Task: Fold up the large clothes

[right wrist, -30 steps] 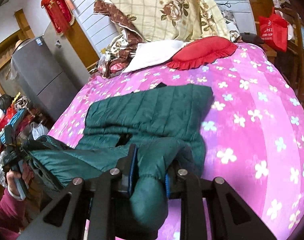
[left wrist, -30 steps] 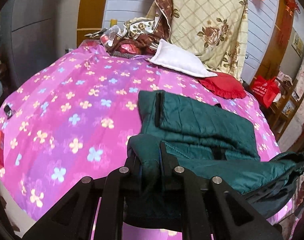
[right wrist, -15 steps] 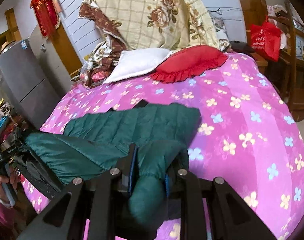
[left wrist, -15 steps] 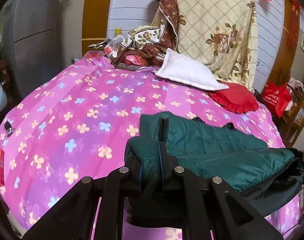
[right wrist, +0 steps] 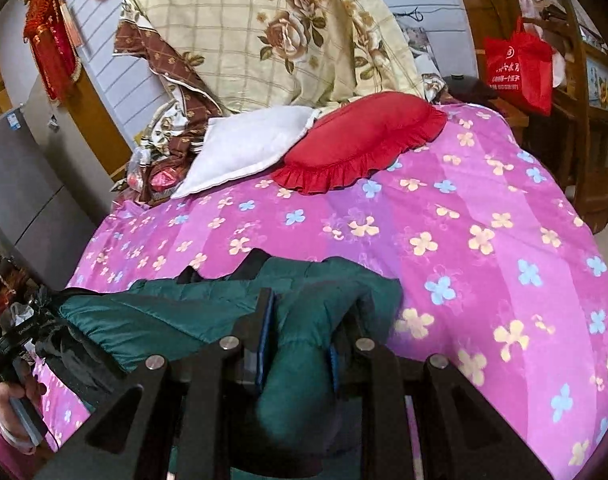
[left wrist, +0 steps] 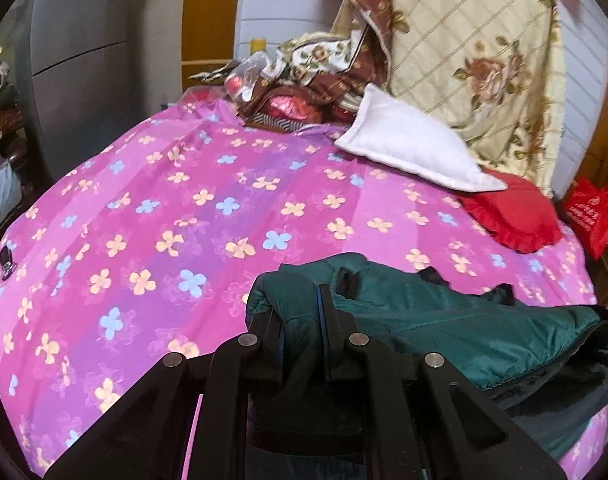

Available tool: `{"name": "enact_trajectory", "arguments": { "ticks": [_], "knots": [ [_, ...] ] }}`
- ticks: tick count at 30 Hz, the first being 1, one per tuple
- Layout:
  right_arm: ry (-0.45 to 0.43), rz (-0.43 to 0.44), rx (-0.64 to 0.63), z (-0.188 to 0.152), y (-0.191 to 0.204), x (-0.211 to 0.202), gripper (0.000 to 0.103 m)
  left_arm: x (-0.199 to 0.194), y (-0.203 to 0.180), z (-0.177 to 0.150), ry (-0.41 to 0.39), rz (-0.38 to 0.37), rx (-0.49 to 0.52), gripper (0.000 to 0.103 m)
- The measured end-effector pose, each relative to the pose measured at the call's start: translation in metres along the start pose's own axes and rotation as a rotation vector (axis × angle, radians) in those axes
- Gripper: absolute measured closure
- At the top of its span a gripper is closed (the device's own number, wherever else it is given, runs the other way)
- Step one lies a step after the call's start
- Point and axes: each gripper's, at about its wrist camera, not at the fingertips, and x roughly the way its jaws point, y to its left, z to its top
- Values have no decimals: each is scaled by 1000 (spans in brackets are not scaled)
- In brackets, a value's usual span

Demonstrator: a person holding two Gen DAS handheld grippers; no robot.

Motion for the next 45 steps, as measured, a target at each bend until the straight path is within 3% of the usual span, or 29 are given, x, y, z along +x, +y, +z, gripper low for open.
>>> {"name": "enact_trajectory", "arguments": {
  "ticks": [10,15,21,28,31,33,36,39,45],
  "knots": [
    [58,-65,38,-6,-19,78,81,55,-15,-5,38,59,6,103],
    [66,-53,84,-13,-27,94,75,69,-18,-6,46,67,-18,103],
    [-12,38,100,-4,-27,47,60,74,-19,-11,38,54,-22,103],
    [-119,60,83,-4,-10,-12,51,78,-23,-11,46,67,-11,103],
    [-205,24,88,-3,-7,-33,30,79,-22,-11,46,64,-15,103],
    [-256,14,78,0,-4,-45,27,80,-22,-12,44,64,-18,103],
    [-224,90,56,-3,7,-47,27,81,-20,-13,42,55,-29,102],
    [-121,162,-78,-19,40,-26,27,82,-19,-13,39,45,-41,102],
    [45,165,-332,-44,110,44,30,79,-15,-11,57,1,-41,98]
  ]
}}
